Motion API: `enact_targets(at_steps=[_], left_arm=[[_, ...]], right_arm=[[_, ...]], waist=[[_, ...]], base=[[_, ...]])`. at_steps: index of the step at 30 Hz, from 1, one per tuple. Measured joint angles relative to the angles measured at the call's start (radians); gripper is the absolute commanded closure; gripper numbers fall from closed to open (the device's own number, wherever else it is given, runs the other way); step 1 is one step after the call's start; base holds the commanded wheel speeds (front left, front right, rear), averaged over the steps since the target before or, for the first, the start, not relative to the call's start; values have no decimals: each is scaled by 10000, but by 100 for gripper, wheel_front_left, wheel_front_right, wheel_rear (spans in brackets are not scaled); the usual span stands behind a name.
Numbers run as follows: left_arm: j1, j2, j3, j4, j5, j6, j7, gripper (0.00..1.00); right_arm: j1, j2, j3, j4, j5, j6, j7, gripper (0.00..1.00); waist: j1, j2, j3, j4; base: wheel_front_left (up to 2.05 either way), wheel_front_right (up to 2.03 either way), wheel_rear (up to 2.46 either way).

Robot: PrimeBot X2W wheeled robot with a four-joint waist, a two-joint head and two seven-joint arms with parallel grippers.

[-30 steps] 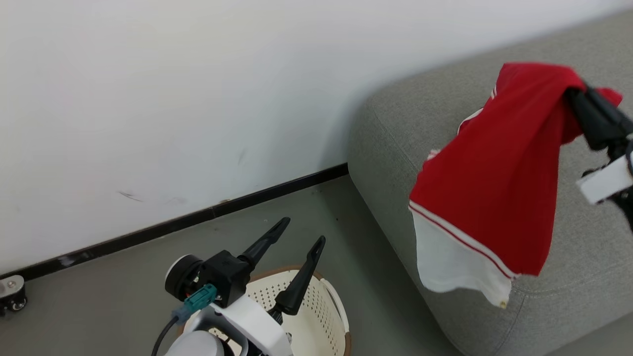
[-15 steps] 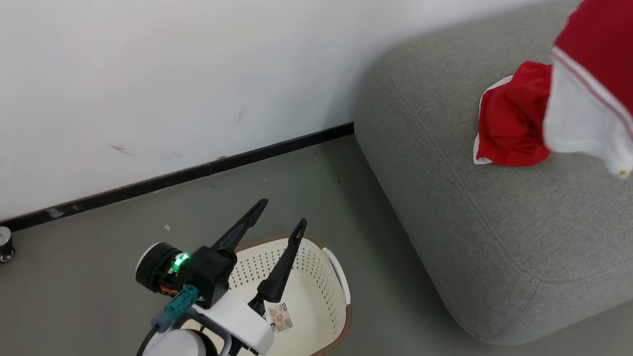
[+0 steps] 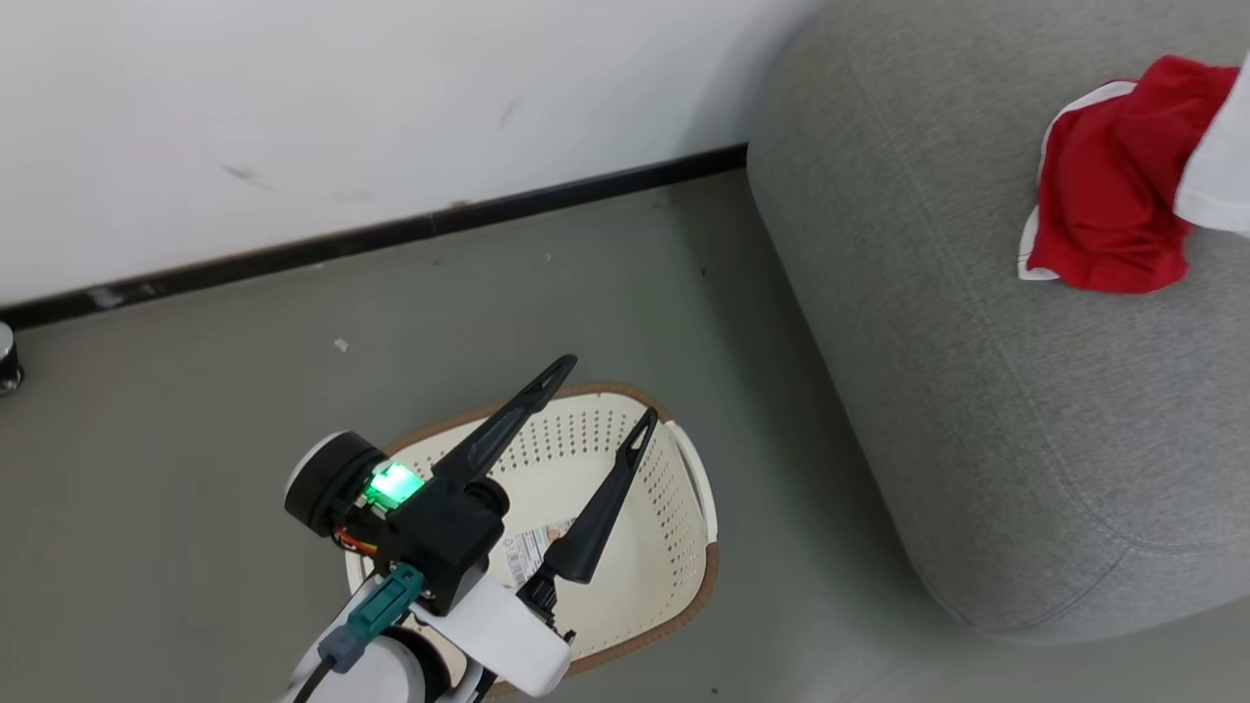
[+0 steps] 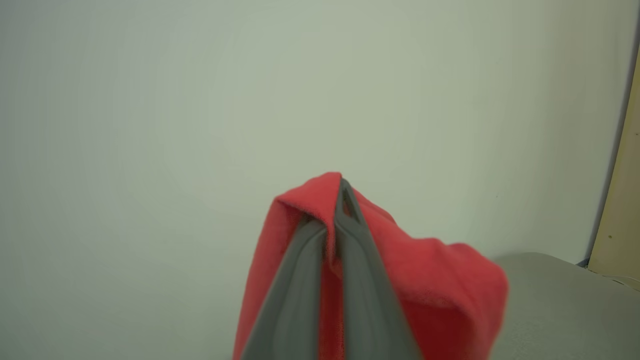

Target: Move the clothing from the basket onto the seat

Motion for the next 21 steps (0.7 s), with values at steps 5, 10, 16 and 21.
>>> enact_targets(at_steps=[5,10,16,21], left_arm=[[-295,69,-46,-299,138,-4,201,0],[-579,92,-142,-497,378,-17,374,0],[-928,84,-234,-692,529,-92,585,0],[-1052,75,-320,-725,573,-105,717,0]], right_arm=[[-151,4,-159,621,-458,2,-324,100],[-153,4,-535,1561,-1164,2,-857,100],[272,671,-692,2585,-1499,2,-1097,100],[601,976,-717,3112,-1881,2,-1195,100]], waist=[[1,0,489,210],[0,0,943,409],[0,0,1432,654],[0,0,1731,804]], base=[[0,0,0],[0,0,0],[0,0,0],[0,0,0]])
